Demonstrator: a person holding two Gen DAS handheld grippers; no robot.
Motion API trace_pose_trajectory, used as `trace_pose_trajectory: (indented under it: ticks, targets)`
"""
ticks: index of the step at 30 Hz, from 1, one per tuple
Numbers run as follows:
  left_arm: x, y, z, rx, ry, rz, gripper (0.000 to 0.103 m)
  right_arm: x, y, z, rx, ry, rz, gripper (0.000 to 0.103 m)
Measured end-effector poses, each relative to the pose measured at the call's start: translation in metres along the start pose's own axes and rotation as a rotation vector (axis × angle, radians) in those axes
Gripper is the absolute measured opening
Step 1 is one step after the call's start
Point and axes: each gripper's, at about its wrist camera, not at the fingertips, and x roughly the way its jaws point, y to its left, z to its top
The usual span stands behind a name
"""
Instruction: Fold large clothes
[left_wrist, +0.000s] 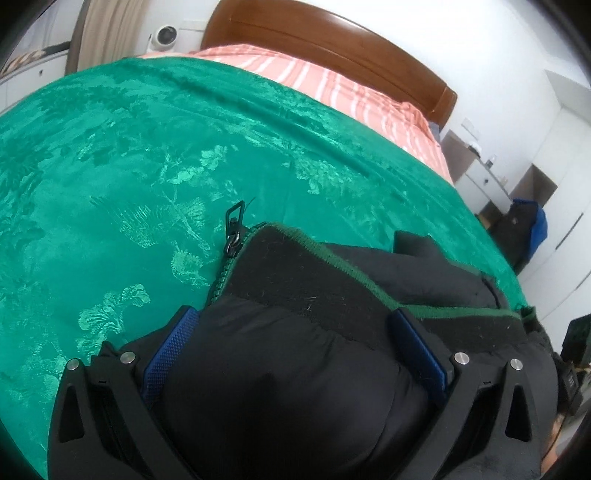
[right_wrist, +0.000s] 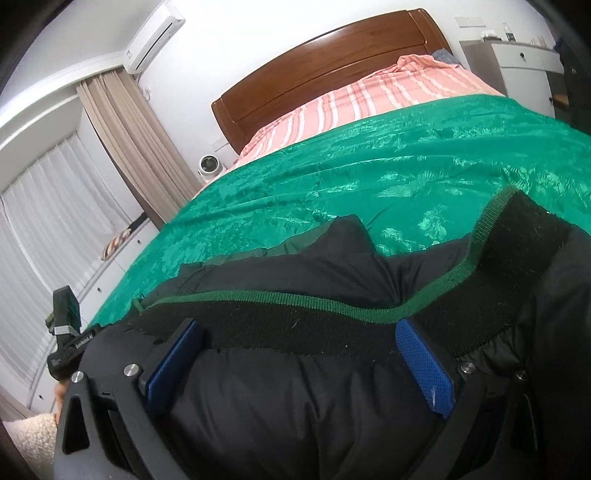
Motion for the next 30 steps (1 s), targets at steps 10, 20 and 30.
trace_pose_trajectory:
  ticks: [10, 20, 30]
  targets:
    - [-0.114, -0.078, 0.029, 0.164, -0.014, -0.067, 0.102, -0.034, 0.008, 0.022, 0.034, 0.067, -0.004, 0.102]
    - [-0.017, -0.161, -0.095, 0.525, 0.126, 0.054, 0.102, -0.159, -0.003, -0.044, 0.068, 0.008, 0.054, 0.102]
    - [-0.081, -0.178, -0.113, 0.607, 0.139, 0.067, 0.1, -0.24, -0.008, -0.103, 0.076, -0.127, -0.023, 0.102]
